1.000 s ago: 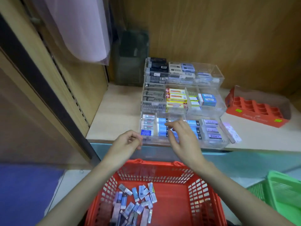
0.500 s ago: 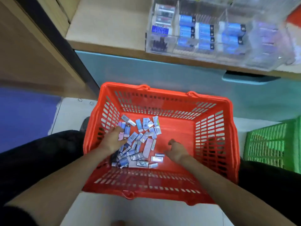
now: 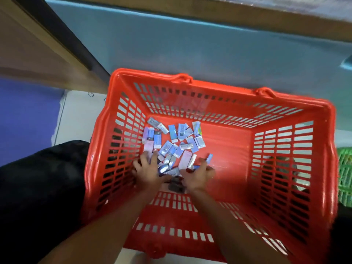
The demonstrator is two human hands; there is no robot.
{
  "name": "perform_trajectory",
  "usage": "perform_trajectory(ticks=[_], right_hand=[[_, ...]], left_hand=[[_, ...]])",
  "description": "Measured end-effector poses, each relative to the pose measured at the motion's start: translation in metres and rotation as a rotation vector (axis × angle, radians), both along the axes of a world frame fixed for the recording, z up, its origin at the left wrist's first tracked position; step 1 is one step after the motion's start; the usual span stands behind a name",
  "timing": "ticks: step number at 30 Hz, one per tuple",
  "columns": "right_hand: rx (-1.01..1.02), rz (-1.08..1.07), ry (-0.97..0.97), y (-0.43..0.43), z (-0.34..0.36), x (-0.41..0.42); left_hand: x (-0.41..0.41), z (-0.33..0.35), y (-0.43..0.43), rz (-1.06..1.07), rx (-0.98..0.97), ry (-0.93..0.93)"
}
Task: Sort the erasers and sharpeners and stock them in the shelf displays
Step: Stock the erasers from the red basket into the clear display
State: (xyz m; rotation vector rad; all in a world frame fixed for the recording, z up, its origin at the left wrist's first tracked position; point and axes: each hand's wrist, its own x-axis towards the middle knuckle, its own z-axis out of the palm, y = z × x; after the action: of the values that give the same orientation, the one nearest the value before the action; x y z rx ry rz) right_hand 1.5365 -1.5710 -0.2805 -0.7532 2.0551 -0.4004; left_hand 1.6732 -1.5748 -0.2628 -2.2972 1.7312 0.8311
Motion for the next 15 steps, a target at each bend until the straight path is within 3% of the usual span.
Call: perform_trajectory(ticks=[7,13,15], right_hand=[[-0.074,0.190,-0.008,-0.032,0.000,-0.013],[-0.063,0.029,0.210,-0.024,0.004,-0.026],[-0.018,-0.090,0.188,-0.028,0.004,-0.029]], left_hand=[[-0.004,-0.007,-0.024,0.060,-0.039,0.182],[0.005,-0.011,-0.030,0.155,-0.108,0.275],[-0.001,-0.013,-0.032,0.204,-0.119,0.313]])
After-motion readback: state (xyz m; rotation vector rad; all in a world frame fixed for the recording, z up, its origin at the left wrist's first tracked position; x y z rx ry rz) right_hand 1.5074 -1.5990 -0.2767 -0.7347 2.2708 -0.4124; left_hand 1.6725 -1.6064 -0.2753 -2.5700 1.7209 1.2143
